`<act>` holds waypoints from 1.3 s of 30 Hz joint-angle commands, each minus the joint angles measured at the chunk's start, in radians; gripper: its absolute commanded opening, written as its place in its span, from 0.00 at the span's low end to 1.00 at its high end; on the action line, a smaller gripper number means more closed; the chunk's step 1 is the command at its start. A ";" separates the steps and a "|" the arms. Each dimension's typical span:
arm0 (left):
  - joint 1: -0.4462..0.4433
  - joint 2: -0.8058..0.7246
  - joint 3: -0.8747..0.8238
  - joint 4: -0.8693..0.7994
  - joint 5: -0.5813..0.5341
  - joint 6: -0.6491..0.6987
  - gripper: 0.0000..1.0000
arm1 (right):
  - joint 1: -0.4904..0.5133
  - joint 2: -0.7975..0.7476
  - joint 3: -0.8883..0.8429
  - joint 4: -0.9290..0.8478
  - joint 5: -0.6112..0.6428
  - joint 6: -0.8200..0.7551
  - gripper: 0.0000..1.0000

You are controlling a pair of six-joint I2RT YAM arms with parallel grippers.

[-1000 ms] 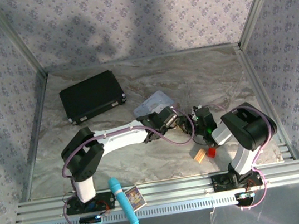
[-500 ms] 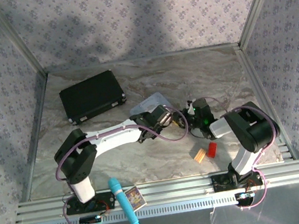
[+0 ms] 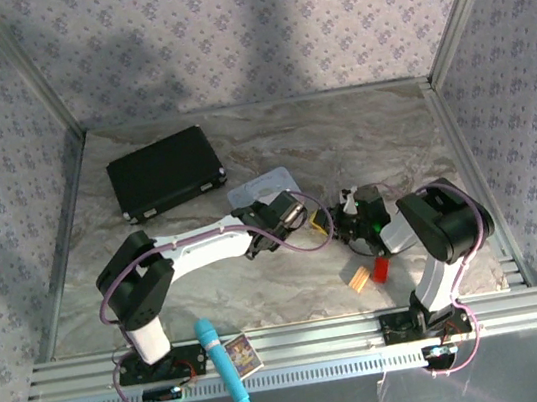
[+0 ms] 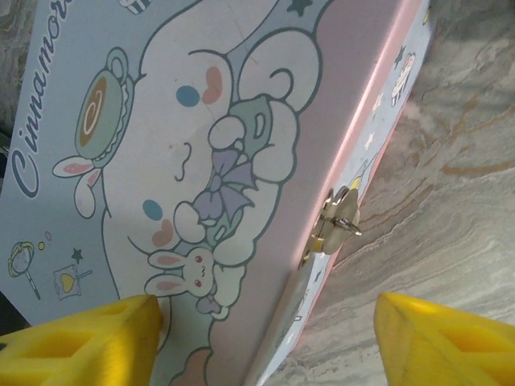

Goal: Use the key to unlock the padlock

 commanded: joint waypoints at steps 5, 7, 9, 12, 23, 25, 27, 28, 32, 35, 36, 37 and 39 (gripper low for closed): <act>0.001 -0.007 -0.017 -0.057 -0.026 -0.044 0.85 | -0.034 0.043 -0.026 -0.272 -0.025 -0.111 0.00; -0.005 -0.005 -0.013 -0.058 -0.050 -0.052 0.87 | -0.035 0.031 -0.004 -0.378 -0.016 -0.147 0.02; -0.010 -0.003 -0.006 -0.067 -0.059 -0.059 0.88 | -0.037 0.006 0.022 -0.511 0.012 -0.196 0.05; -0.013 -0.005 0.001 -0.075 -0.109 -0.080 0.92 | -0.042 -0.040 0.062 -0.692 0.060 -0.258 0.10; -0.016 -0.070 -0.010 -0.062 -0.096 -0.126 0.93 | -0.056 -0.140 0.172 -1.051 0.170 -0.417 0.31; -0.016 -0.085 -0.022 -0.051 -0.084 -0.127 0.93 | -0.053 -0.157 0.191 -1.098 0.191 -0.437 0.32; -0.016 -0.095 -0.026 -0.052 -0.086 -0.130 0.93 | -0.054 -0.168 0.217 -1.141 0.205 -0.457 0.30; -0.015 -0.097 -0.029 -0.053 -0.088 -0.131 0.93 | -0.052 -0.171 0.229 -1.159 0.214 -0.467 0.30; -0.008 -0.091 -0.031 -0.079 -0.105 -0.157 0.93 | 0.007 -0.177 0.333 -1.302 0.324 -0.506 0.35; -0.002 -0.076 -0.017 -0.132 -0.127 -0.225 0.93 | 0.045 -0.201 0.377 -1.343 0.378 -0.507 0.47; -0.004 -0.065 -0.006 -0.160 -0.153 -0.262 0.94 | 0.058 -0.209 0.389 -1.347 0.389 -0.506 0.50; -0.005 -0.059 -0.003 -0.176 -0.171 -0.287 0.94 | 0.071 -0.211 0.402 -1.354 0.403 -0.504 0.52; -0.004 -0.051 -0.020 -0.175 -0.198 -0.335 0.97 | 0.108 -0.198 0.437 -1.369 0.456 -0.499 0.56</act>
